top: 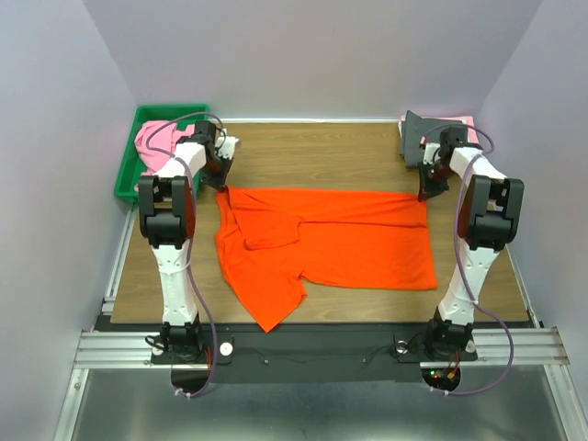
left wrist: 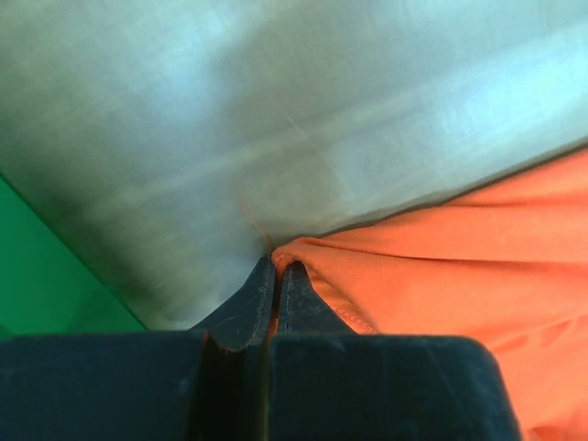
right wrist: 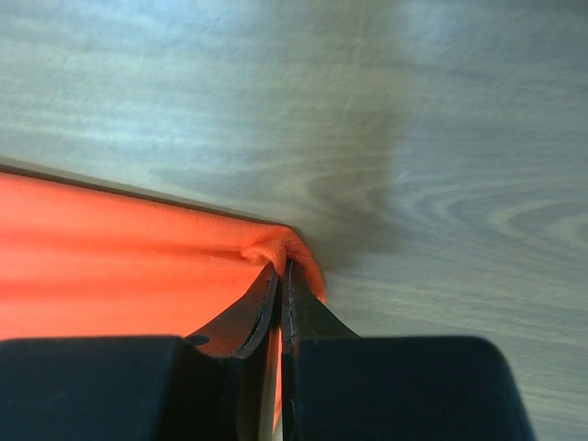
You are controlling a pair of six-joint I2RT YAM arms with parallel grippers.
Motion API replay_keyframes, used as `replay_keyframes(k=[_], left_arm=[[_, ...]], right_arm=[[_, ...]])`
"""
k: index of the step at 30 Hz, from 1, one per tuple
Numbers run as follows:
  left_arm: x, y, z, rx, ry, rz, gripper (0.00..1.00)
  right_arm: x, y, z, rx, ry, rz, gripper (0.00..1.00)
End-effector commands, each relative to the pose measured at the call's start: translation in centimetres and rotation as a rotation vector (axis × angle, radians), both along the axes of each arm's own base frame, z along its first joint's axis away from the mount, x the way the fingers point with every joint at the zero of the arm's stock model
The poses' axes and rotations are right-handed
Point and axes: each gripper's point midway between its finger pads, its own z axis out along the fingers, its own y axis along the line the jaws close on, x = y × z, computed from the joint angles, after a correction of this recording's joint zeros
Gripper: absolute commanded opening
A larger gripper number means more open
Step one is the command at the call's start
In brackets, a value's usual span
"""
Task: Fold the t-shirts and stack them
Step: Fold the tshirt
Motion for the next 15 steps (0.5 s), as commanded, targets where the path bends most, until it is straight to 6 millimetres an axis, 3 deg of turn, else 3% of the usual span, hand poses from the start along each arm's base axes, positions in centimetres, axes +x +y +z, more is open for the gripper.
replay_keyframes(k=[1,5,9,10,11,13,15], left_arm=[[2.7,1.6,-0.1,0.033,-0.021,0.057,0.0],[5.2,0.8,0.3,0.0,-0.054,0.05,0.01],[6.9,0.5,1.7,-0.014,-0.088,0.048,0.18],[7.1,0.4,2.3,-0.02,-0.099,0.042,0.23],[7.2,0.3,3.7,-0.024,-0.125,0.029,0.31],[7.2,-0.1,5.7,-0.043,-0.159,0.002,0.37],[6.6,-0.7,8.8,-0.072,-0.204,-0.025,0.42]], right_arm=[[2.4,-2.6,-1.5,-0.1,-0.026,-0.047,0.0],[4.8,-1.7,-1.3,-0.046,-0.069,-0.038,0.01],[6.5,-0.8,-0.8,0.005,-0.108,-0.004,0.07],[6.7,-0.6,-0.3,0.013,-0.121,0.005,0.12],[7.1,-0.3,0.8,0.028,-0.144,0.011,0.28],[7.2,0.1,2.2,0.044,-0.167,0.028,0.49],[7.0,0.6,4.6,0.064,-0.203,0.038,0.58]])
